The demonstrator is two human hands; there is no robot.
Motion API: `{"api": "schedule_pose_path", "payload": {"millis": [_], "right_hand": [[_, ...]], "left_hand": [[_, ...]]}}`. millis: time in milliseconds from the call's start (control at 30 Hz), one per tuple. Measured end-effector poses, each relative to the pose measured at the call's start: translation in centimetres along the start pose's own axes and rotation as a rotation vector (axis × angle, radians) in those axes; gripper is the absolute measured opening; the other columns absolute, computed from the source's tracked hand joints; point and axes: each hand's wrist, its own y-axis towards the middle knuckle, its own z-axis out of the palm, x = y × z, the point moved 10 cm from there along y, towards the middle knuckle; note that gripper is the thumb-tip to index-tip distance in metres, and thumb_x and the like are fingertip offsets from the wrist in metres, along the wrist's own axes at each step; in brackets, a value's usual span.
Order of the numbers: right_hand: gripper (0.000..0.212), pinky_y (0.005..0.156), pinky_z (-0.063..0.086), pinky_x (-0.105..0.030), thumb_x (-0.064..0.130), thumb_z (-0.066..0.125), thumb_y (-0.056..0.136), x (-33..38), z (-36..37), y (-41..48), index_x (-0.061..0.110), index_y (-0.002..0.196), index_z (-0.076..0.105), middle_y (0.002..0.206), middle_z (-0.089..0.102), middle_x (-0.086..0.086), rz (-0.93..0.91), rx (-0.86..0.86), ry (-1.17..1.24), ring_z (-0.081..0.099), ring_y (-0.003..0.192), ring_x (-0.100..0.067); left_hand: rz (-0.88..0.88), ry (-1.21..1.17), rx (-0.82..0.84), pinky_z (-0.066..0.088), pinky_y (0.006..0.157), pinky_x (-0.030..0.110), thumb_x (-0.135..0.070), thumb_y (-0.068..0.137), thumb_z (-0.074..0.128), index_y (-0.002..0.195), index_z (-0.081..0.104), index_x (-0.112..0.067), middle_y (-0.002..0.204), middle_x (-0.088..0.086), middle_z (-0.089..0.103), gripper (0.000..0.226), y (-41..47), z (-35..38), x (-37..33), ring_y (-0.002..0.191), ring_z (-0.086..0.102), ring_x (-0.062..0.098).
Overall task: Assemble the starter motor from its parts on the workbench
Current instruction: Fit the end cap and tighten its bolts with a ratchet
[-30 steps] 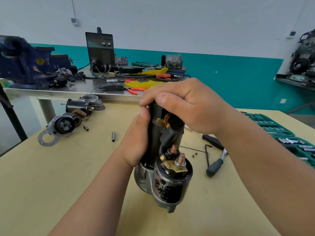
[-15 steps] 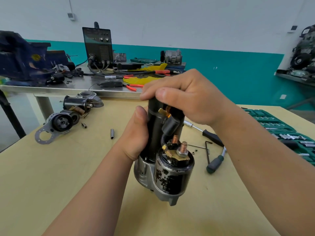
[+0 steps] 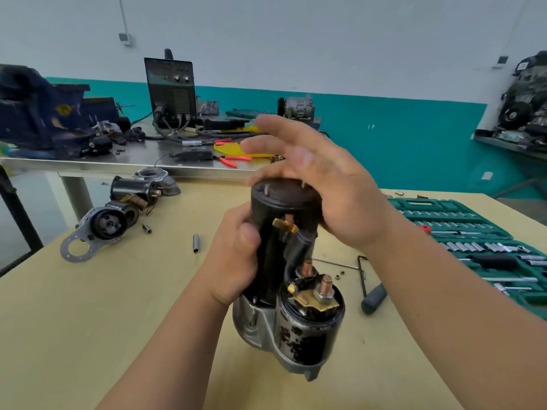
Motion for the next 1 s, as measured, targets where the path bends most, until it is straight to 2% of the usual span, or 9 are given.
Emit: {"api": "schedule_pose_path", "payload": {"millis": [133,267,367,400,500,633,800,900,1000], "right_hand": [[0.039,0.099,0.046,-0.044,0.041,0.059,0.088,-1.6,-1.0,-2.2,0.017,0.120,0.058,0.117,0.065,-0.010,-0.005,-0.142,0.250,0.060,0.112,-0.030],[0.031,0.095,0.049,-0.037,0.035,0.038,0.096,-2.6,-1.5,-3.4,0.027,0.102,0.067,0.107,0.070,-0.005,-0.001,-0.268,0.248,0.063,0.106,-0.024],[0.036,0.093,0.048,-0.033,0.041,0.036,0.092,-3.1,-2.0,-3.2,0.035,0.086,0.071,0.099,0.071,0.005,0.066,-0.347,0.135,0.064,0.099,-0.015],[0.036,0.090,0.049,-0.030,0.044,0.037,0.090,-3.2,-2.2,-3.0,0.035,0.085,0.071,0.097,0.071,0.008,0.085,-0.371,0.096,0.064,0.097,-0.012],[0.031,0.085,0.050,-0.028,0.050,0.042,0.087,-3.3,-2.2,-2.6,0.036,0.085,0.069,0.094,0.070,0.011,0.083,-0.454,0.001,0.064,0.092,-0.007],[0.026,0.088,0.051,-0.035,0.050,0.043,0.086,-3.4,-0.9,-1.9,0.037,0.092,0.064,0.098,0.069,0.004,-0.023,-0.522,0.083,0.064,0.096,-0.016],[0.033,0.085,0.046,-0.023,0.050,0.033,0.090,-5.0,-1.3,-0.6,0.037,0.102,0.062,0.105,0.064,0.016,0.087,-0.474,-0.025,0.059,0.098,0.000],[0.039,0.080,0.044,-0.025,0.060,0.027,0.092,-7.8,-3.0,-0.7,0.045,0.103,0.061,0.100,0.064,0.022,0.311,-0.300,-0.151,0.061,0.092,0.004],[0.026,0.067,0.048,-0.032,0.034,0.042,0.098,-11.2,-9.3,-4.4,0.023,0.093,0.065,0.088,0.069,0.003,0.590,-0.314,-0.563,0.066,0.081,-0.017]], "left_hand": [[0.032,0.034,0.045,0.054,0.079,0.042,-0.075,0.065,0.066,0.107,0.063,0.003,0.098,0.013,0.070,0.089,-0.3,1.0,-0.7,0.091,0.065,0.026],[0.002,0.165,-0.053,0.052,0.075,0.051,-0.085,0.070,0.050,0.097,0.069,-0.010,0.090,0.011,0.070,0.082,-0.5,0.7,-1.4,0.086,0.063,0.021],[-0.066,0.317,-0.162,0.050,0.065,0.016,-0.071,0.082,0.036,0.078,0.069,-0.047,0.073,-0.024,0.068,0.040,-0.7,-0.3,-1.4,0.069,0.058,-0.010],[-0.116,0.326,-0.190,0.050,0.068,0.015,-0.068,0.080,0.030,0.079,0.067,-0.048,0.075,-0.025,0.069,0.043,-0.8,-0.6,-1.1,0.071,0.060,-0.011],[-0.242,0.191,-0.287,0.052,0.089,0.042,-0.079,0.071,0.031,0.092,0.072,-0.039,0.090,-0.009,0.075,0.061,-1.2,-1.0,-0.3,0.091,0.069,0.009],[-0.223,0.074,-0.508,0.049,0.071,0.032,-0.055,0.086,0.051,0.075,0.065,-0.029,0.064,-0.019,0.069,0.032,-1.5,-2.5,-0.5,0.064,0.065,-0.005],[-0.243,-0.058,-0.481,0.044,0.095,0.059,-0.050,0.069,0.052,0.096,0.067,-0.014,0.103,0.020,0.065,0.047,0.3,-2.6,-0.8,0.100,0.060,0.035],[-0.289,-0.040,-0.472,0.048,0.079,0.044,-0.053,0.084,0.044,0.102,0.066,-0.012,0.095,0.017,0.070,0.050,0.7,-3.9,0.1,0.086,0.066,0.030],[-0.344,-0.071,-0.443,0.053,0.060,0.030,-0.052,0.095,0.037,0.104,0.065,-0.015,0.078,0.008,0.074,0.047,0.8,-4.9,1.6,0.066,0.071,0.019]]}}
